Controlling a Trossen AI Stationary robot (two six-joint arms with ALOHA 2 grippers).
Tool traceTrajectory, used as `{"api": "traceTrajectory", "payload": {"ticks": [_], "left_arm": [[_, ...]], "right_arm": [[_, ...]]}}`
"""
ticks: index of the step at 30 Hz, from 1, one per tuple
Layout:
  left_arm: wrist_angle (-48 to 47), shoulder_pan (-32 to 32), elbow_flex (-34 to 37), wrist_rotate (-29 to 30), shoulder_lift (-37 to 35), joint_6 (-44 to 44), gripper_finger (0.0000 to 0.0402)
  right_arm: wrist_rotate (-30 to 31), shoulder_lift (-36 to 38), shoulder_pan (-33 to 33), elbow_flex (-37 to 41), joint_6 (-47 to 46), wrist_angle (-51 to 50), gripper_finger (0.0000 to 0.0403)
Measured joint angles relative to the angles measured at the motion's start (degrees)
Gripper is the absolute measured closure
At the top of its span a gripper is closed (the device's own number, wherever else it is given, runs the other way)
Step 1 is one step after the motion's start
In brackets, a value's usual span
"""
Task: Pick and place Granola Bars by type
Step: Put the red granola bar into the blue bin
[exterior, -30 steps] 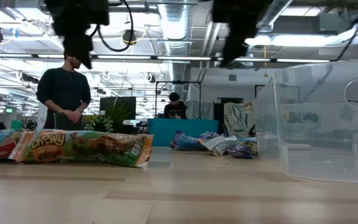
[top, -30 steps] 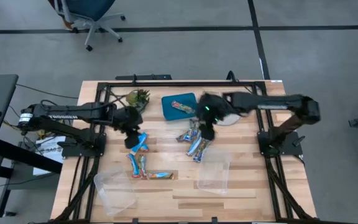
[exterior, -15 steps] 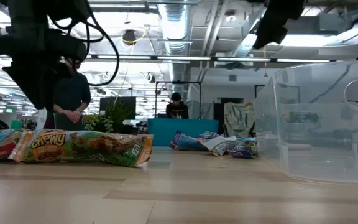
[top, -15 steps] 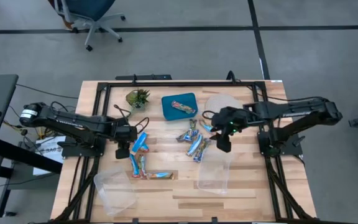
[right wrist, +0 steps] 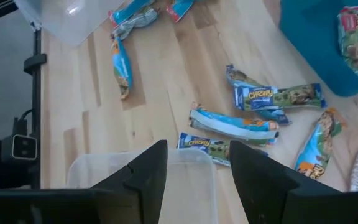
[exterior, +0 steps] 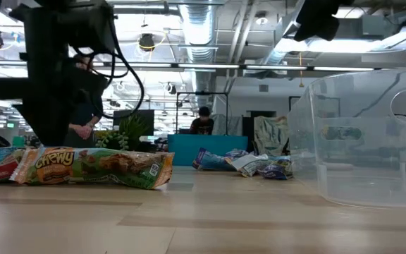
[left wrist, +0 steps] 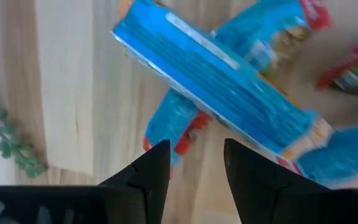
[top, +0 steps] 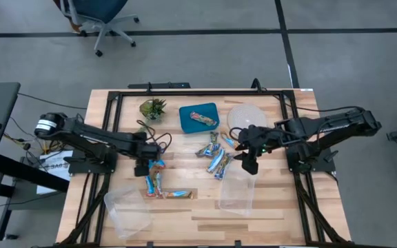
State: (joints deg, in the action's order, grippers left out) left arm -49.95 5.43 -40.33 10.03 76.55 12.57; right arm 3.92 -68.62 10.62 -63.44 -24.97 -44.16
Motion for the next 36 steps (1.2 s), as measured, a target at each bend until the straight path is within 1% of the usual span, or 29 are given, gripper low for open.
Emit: {"api": "traceTrajectory", "payload": {"ticks": [7,12,15,21,22,26,31,36], "left_arm": [[3.1,0.0,-0.01,0.74,4.5,-0.9,0.0258],[4.47,0.0,-0.03,0.89,5.79,-1.15,0.0265],[4.46,0.0,-0.03,0.9,5.82,-1.01,0.0295],[4.46,0.02,-0.03,-0.57,5.82,0.95,0.0385],[4.46,0.02,-0.03,-0.63,5.78,1.79,0.0391],[4.39,0.02,-0.24,-1.22,5.51,5.18,0.0392],[5.38,0.0,-1.39,-8.29,3.45,9.45,0.0399],[7.6,-2.01,-4.3,-21.59,2.34,20.63,0.0401]], "right_arm": [[0.73,0.0,0.65,0.0,-0.13,0.09,0.0237],[0.73,0.0,0.62,0.0,-0.11,0.07,0.0237],[0.71,0.0,0.62,0.0,-0.13,0.07,0.0237],[0.68,0.0,0.62,0.0,-0.11,0.07,0.0237],[0.66,0.0,0.62,0.0,-0.11,0.07,0.0237],[0.55,0.0,0.62,0.0,-0.11,0.07,0.0237],[0.44,0.2,0.62,0.0,-0.11,0.07,0.0237],[0.38,0.8,0.62,-0.02,-0.11,0.21,0.0237]]}}
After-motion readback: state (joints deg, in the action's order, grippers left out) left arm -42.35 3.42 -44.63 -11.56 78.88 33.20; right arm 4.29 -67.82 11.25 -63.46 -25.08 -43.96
